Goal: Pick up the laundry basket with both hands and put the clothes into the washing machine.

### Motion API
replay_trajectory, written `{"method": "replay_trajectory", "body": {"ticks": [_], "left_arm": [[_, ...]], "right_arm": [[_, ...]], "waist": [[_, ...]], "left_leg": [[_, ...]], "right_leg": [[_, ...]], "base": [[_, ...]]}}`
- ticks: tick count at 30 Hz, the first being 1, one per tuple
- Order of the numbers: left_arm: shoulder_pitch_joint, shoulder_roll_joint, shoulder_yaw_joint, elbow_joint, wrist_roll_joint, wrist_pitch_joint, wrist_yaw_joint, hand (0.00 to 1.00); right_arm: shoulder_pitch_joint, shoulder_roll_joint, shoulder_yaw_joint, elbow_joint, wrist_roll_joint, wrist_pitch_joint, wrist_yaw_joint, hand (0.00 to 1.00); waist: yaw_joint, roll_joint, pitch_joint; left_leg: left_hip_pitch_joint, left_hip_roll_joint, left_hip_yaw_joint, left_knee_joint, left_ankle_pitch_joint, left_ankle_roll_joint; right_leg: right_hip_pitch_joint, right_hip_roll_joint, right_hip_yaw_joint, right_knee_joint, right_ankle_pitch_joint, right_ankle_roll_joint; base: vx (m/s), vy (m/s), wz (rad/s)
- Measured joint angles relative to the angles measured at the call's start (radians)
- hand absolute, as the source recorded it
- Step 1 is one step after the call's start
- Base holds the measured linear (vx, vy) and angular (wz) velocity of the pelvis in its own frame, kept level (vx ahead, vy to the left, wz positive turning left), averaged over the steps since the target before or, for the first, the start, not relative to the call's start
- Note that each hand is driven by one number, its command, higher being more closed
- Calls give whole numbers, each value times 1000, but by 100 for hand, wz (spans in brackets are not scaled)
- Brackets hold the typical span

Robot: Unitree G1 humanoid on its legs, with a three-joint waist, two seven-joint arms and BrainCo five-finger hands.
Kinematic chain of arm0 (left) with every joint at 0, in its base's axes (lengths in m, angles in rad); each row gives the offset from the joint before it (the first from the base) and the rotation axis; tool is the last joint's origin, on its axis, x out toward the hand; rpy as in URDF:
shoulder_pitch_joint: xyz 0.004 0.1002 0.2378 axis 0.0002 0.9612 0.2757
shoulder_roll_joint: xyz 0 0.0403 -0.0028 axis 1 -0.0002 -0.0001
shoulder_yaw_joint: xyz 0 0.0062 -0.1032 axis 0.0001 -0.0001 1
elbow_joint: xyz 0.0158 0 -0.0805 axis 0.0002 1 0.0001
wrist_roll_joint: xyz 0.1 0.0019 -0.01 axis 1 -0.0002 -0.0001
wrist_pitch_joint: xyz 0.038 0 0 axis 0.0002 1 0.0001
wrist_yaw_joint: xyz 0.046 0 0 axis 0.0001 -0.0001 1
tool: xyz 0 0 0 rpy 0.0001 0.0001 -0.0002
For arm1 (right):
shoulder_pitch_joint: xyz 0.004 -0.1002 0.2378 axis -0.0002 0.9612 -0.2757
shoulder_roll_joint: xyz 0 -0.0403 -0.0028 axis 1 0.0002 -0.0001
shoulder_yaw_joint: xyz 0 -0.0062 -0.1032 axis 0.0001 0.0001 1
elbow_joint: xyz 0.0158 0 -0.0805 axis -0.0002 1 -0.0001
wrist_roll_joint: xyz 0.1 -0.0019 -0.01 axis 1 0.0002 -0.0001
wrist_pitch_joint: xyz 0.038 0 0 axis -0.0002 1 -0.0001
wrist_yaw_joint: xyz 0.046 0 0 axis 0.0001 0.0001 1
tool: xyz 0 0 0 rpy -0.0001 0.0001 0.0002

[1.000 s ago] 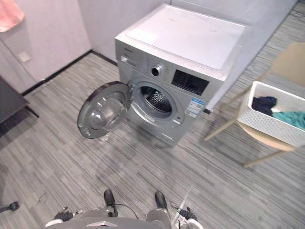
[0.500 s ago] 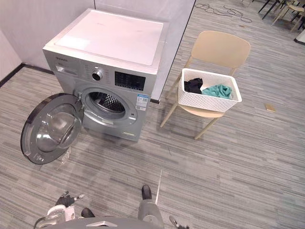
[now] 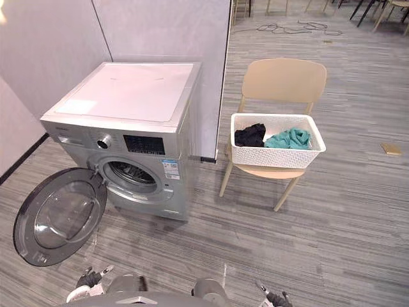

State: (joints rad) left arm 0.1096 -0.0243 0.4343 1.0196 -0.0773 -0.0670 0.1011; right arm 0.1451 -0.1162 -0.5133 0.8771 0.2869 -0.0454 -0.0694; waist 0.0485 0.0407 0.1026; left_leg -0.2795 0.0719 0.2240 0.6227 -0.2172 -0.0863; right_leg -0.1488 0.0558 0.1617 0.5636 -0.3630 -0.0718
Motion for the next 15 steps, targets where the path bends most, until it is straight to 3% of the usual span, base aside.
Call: {"method": "replay_trajectory", "body": {"ticks": [2, 3, 6, 8, 9, 10, 12, 15], "left_arm": [[23, -6, 22, 18, -1, 6, 0, 0], [49, -14, 59, 28, -9, 11, 1, 0], [78, -14, 99, 35, -9, 16, 1, 0], [60, -5, 102, 33, -9, 17, 3, 0], [54, 6, 88, 30, -9, 17, 5, 0], [37, 20, 45, 18, -9, 21, 8, 0], [10, 32, -1, 7, -10, 22, 10, 0], [-54, 28, -42, 1, -10, 21, 7, 0]], "right_arm": [[-33, 14, 25, -29, -1, -2, 0, 0], [-49, 27, 54, -40, -5, -7, 1, 0], [-68, 54, 100, -56, -19, -14, 1, 0], [-32, 84, 105, -104, -19, -19, 3, 0], [-16, 97, 105, -112, -19, -19, 3, 0], [31, 110, 105, -109, -19, -16, 5, 0], [73, 110, 102, -79, -19, -15, 5, 0], [82, 109, 37, -31, -19, 4, 3, 0]], "waist": [[16, 5, 0], [37, -3, -2], [38, -31, -25], [41, -57, -26], [33, -67, -14], [31, -75, 2], [23, -68, 3], [5, -70, 4]], "left_leg": [[7, -45, -35, -146, 22, 19], [23, -42, -13, -153, 49, 82], [57, -51, 64, -190, 6, 77], [105, -82, 89, -222, -36, 89], [141, -92, 92, -230, -47, 89], [202, -93, 84, -220, -68, 96], [258, -89, 54, -227, -78, 92], [293, -73, 20, -269, -74, 78]], "right_leg": [[4, 34, 53, 2, -14, 4], [8, 56, 117, 11, -28, 11], [10, 36, 180, 3, -45, 47], [-5, 8, 176, 97, -45, 116], [-50, 6, 150, 233, -22, 182], [-126, 5, 90, 482, 40, 258], [-211, -23, 45, 643, 43, 252], [-315, -117, 24, 566, 52, 207]], "base": [[236, 37, -107], [289, 70, -134], [292, 83, -80], [340, 83, -32], [314, 10, 0], [318, -9, 9], [385, -53, 34], [322, -112, 42]]}}
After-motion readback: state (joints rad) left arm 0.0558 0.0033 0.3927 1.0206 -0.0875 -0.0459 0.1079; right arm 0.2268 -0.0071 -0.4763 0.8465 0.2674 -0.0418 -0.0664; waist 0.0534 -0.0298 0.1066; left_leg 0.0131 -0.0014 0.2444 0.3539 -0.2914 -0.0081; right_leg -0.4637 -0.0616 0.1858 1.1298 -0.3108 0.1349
